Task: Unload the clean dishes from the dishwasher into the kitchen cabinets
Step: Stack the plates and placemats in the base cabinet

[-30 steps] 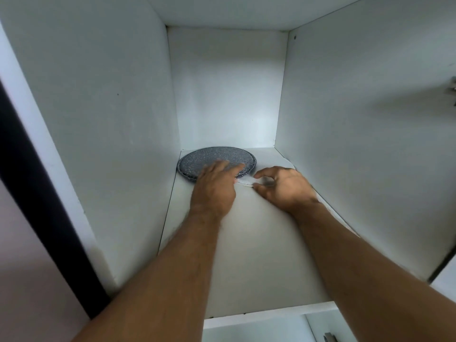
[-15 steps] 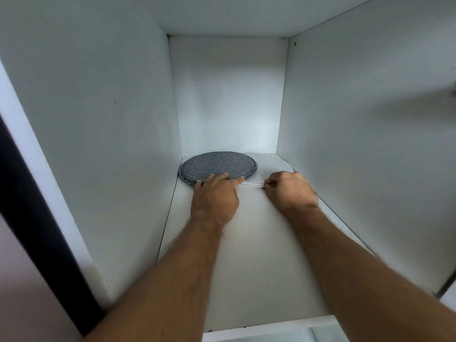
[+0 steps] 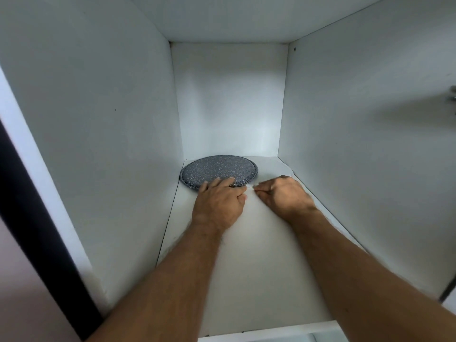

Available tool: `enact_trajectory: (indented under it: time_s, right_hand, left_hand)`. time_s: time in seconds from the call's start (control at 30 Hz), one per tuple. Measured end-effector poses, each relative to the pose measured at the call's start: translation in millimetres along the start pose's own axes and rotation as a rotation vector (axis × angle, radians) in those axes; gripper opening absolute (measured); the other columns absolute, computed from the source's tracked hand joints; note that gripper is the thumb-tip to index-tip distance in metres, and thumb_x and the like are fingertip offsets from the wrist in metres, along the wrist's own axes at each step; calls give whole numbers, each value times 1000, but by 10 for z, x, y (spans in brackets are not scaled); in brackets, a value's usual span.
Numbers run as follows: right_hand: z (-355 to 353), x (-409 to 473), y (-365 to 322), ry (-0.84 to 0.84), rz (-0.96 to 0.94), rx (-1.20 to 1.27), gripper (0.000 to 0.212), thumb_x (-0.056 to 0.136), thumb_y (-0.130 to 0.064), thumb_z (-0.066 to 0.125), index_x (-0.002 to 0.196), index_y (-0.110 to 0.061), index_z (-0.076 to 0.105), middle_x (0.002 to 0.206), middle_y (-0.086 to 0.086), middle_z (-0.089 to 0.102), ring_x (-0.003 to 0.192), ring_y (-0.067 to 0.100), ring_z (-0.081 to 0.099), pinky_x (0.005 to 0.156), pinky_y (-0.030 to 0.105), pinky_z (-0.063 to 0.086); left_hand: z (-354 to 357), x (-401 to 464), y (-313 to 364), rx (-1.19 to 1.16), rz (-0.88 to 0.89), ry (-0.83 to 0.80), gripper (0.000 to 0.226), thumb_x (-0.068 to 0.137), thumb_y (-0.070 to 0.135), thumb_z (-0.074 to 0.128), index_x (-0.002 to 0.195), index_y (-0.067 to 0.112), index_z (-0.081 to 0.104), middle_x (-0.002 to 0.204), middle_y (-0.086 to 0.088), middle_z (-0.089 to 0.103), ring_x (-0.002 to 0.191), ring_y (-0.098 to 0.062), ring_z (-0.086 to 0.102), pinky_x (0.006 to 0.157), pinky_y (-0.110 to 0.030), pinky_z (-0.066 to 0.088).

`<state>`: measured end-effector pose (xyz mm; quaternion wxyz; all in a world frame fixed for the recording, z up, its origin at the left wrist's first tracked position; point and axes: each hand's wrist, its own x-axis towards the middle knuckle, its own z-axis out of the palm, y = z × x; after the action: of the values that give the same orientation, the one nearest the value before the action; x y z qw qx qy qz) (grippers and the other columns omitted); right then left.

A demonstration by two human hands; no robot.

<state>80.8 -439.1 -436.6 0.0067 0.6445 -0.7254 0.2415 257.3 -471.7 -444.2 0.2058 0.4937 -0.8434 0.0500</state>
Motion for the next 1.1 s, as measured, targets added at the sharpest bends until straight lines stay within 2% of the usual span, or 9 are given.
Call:
enact_trajectory:
  time_s: [0.23,0.4,0.47,0.57,0.67,0.73,0.83,1.0,1.1]
  right_hand:
    - [4,-10,-16,-20,106,43,59,74,-66,35,119,-45,66,126,-4,65,119,23,55,101,40,49]
    - [-120,-101,-55,-35,-14,9,29,95,-45,53,120,-44,68,134,-5,62,128,21,50,105,33,44]
    - [-117,-108,-66,-38,-1,14,30,93,-50,51,118,-46,68,130,-6,64,128,20,49,104,36,46]
    - [-88,-113,-71,-52,42,36,52,78,-68,35,115,-50,65,123,-5,67,124,18,51,100,40,50]
    - [-110,-132,-66,-36,5,18,37,88,-56,48,116,-42,69,125,-6,64,125,19,49,102,37,48]
    - [-119,-152,-61,42,8,9,30,91,-46,58,116,-37,70,123,-4,60,124,20,48,101,36,47]
    - [-124,-203,-72,106,94,-53,28,89,-43,58,104,-23,70,113,5,58,115,27,52,91,34,49]
    - [-202,-468,-144,111,275,-18,30,90,-30,54,111,-13,67,117,17,62,110,36,59,90,35,49]
    - [-277,-741,-253,31,284,7,30,95,-28,50,116,-13,65,121,16,60,114,34,55,86,33,46]
  left_hand:
    - [13,17,3,-45,-37,-29,39,99,46,40,138,42,43,150,7,42,143,-33,30,118,-52,19]
    - [-11,15,7,-34,-50,-50,43,100,48,38,142,46,39,155,7,36,144,-33,27,118,-52,17]
    - [-9,18,4,-32,-62,-64,44,100,50,36,143,48,37,157,8,32,145,-32,25,118,-53,17]
    - [-5,21,5,-16,-81,-91,44,100,52,34,144,50,35,158,8,30,146,-31,23,117,-56,19]
    - [10,28,-5,17,-86,-51,45,99,54,33,144,49,35,156,3,34,143,-35,27,115,-54,22]
    - [28,33,-17,35,-68,33,50,99,54,34,148,44,30,154,-2,35,141,-36,28,116,-51,24]
    - [73,53,-50,56,-11,119,54,100,47,36,152,32,27,148,-6,44,139,-33,32,116,-48,25]
    - [74,22,-75,79,71,246,53,95,36,42,142,13,46,126,-16,60,120,-37,51,107,-47,38]
    - [-83,-182,0,110,58,261,44,95,24,50,137,9,50,118,-18,62,112,-38,54,98,-46,44]
